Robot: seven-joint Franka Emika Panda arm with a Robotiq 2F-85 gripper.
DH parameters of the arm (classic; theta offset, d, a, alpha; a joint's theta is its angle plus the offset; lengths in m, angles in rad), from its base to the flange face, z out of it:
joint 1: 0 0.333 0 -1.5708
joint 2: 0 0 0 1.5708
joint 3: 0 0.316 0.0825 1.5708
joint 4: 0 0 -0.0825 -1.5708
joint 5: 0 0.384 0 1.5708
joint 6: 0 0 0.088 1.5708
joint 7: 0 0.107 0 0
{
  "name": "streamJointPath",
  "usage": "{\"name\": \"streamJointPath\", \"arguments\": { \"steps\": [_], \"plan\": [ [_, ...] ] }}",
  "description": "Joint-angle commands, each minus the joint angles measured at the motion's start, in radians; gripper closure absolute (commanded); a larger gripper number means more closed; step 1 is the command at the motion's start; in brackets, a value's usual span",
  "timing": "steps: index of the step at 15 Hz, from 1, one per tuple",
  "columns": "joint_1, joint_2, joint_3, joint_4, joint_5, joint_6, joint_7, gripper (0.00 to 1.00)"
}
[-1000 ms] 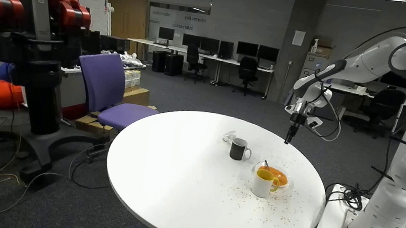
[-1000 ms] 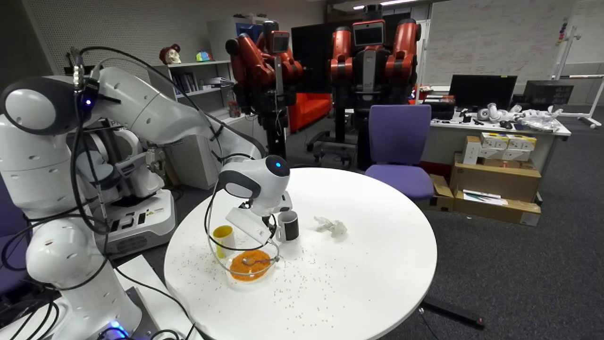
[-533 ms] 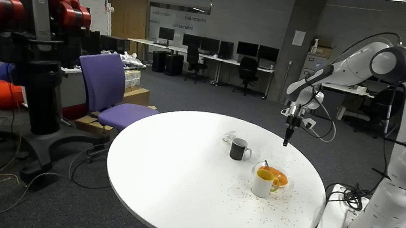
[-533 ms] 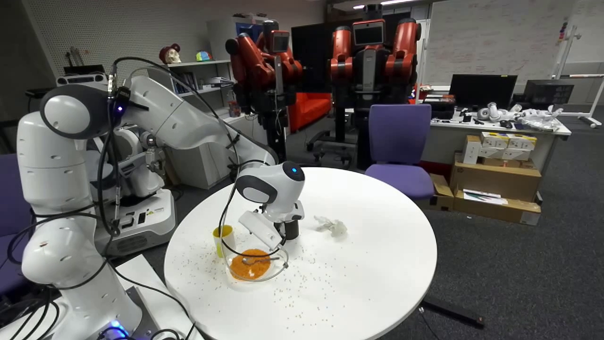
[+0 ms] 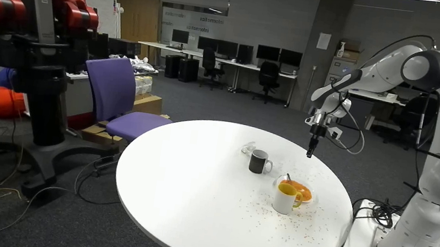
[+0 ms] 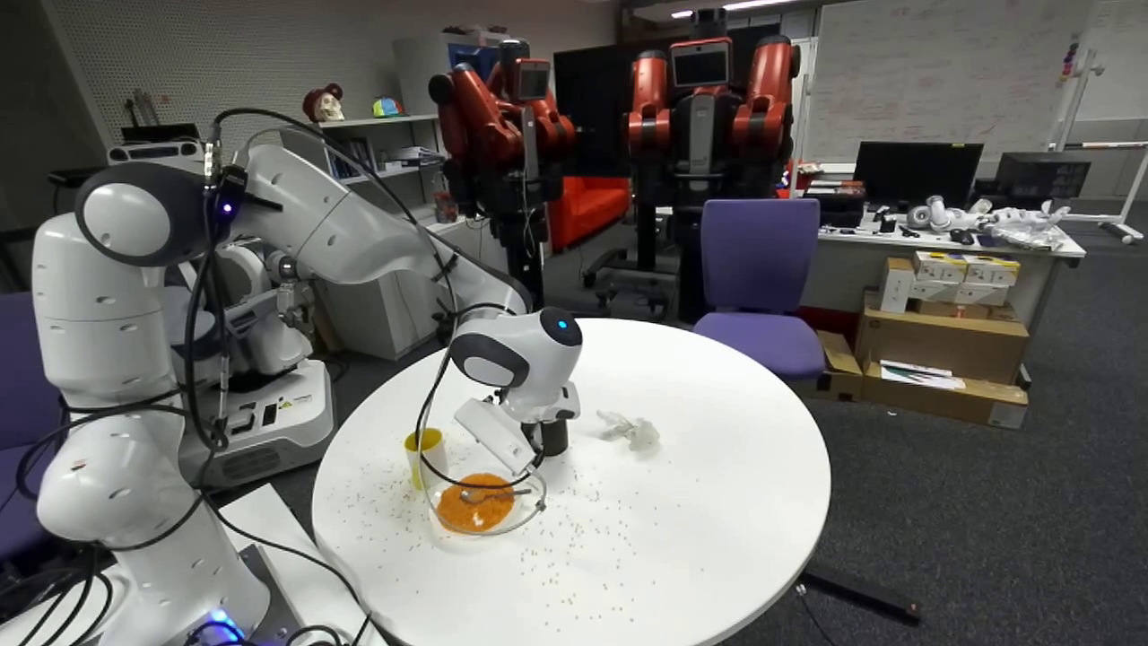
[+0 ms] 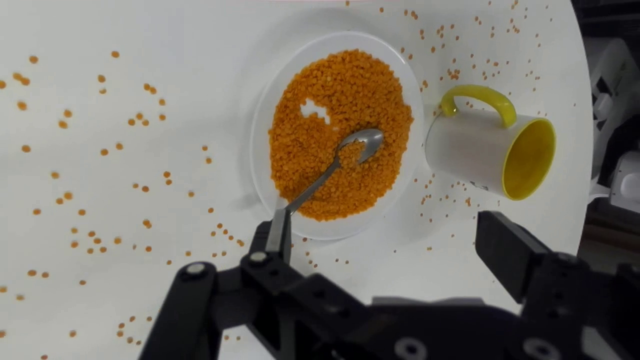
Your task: Use the spoon to scoop up the contents in the container
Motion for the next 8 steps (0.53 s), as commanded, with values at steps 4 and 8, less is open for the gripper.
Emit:
{"name": "streamJointPath", "arguments": {
  "steps": [4,8],
  "plan": [
    [-0.07,0.091,0.025,0.102,-0.01,-0.145,0.019,0.0],
    [-0.107,0.173,0.037,0.201,0.001,-0.165,0.019,0.0]
  ]
}}
